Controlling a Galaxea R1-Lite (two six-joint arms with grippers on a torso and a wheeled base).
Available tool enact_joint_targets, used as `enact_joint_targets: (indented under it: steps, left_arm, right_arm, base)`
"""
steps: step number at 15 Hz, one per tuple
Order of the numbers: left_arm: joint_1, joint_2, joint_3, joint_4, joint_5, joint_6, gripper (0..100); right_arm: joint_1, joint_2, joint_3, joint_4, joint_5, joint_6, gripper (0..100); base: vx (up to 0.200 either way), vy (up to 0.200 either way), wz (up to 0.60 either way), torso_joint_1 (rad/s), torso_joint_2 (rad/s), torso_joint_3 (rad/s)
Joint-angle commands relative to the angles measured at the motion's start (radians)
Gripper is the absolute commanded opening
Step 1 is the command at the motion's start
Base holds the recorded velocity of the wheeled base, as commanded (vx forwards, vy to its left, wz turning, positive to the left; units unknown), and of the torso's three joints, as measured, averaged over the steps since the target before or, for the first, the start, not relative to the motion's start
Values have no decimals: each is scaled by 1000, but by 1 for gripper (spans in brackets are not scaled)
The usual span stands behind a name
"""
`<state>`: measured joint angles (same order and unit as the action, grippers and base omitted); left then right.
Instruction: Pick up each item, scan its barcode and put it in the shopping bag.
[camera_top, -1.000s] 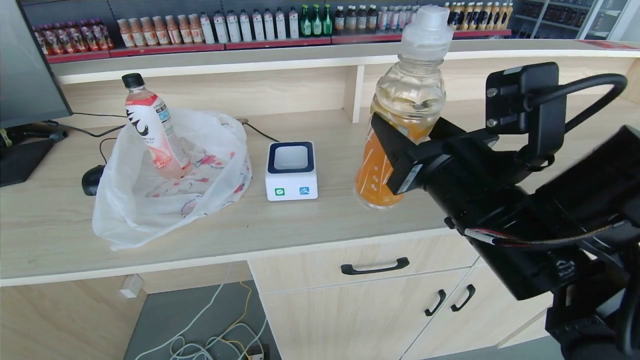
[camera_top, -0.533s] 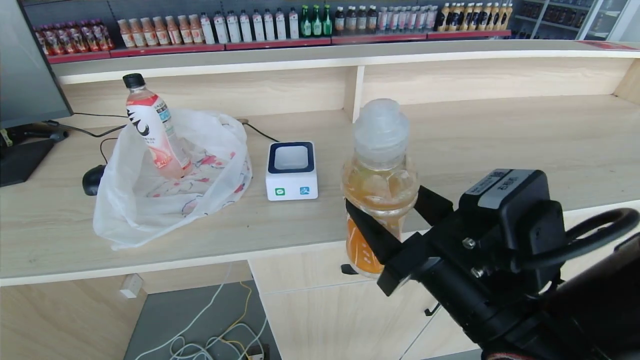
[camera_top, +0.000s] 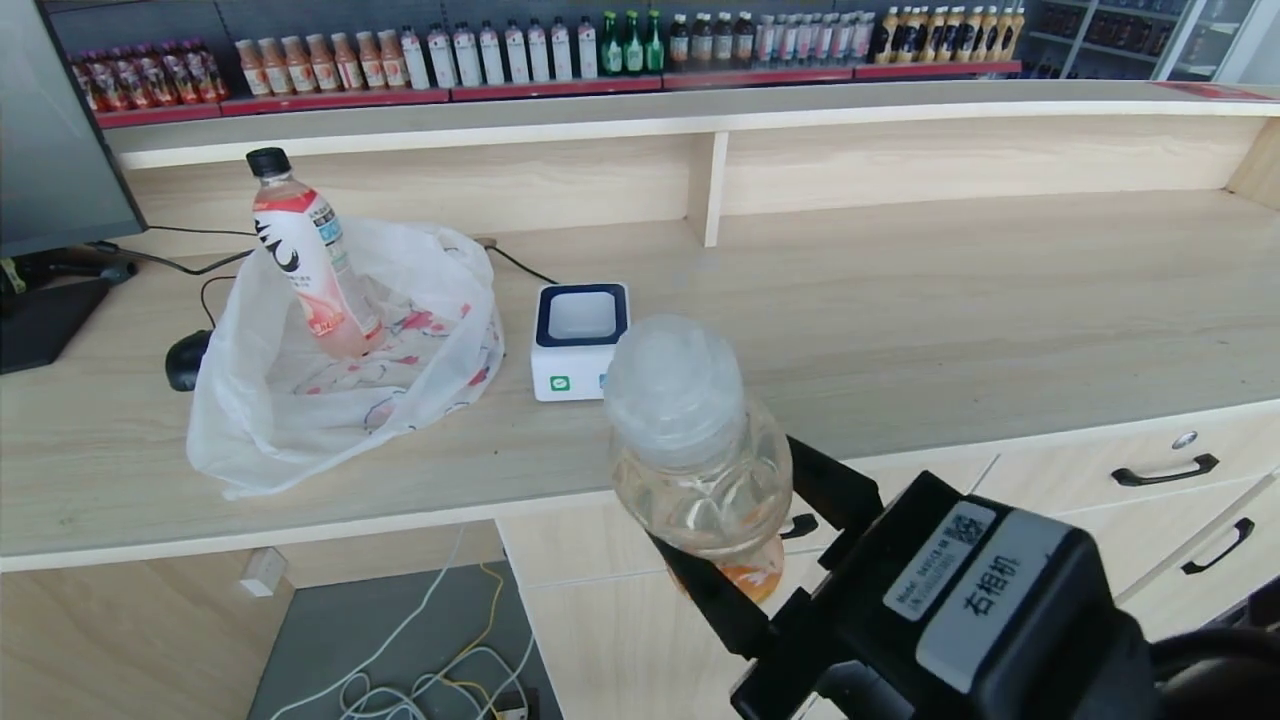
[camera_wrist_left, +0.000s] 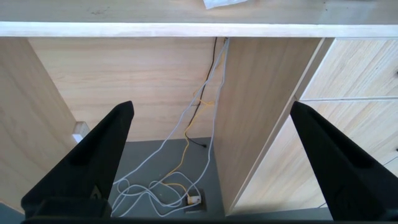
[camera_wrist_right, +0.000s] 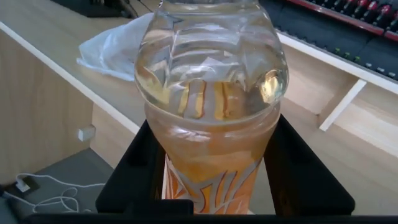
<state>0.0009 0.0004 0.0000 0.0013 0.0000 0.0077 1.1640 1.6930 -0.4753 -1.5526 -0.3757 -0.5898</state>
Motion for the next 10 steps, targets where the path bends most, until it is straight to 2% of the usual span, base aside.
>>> enact_joint_targets:
  steps: [1, 8, 10]
  left_arm:
    - [1, 0, 0, 0, 0, 0, 100]
    - [1, 0, 0, 0, 0, 0, 100]
    - [-1, 0, 0, 0, 0, 0, 100]
  right_arm:
    - [29, 7, 6, 0, 1, -28, 0]
    - [54, -18, 53, -18, 3, -163, 0]
    - [63, -35, 78, -18, 5, -259, 0]
  base:
    - [0, 0, 0, 0, 0, 0]
    - [0, 0, 0, 0, 0, 0]
    - [0, 0, 0, 0, 0, 0]
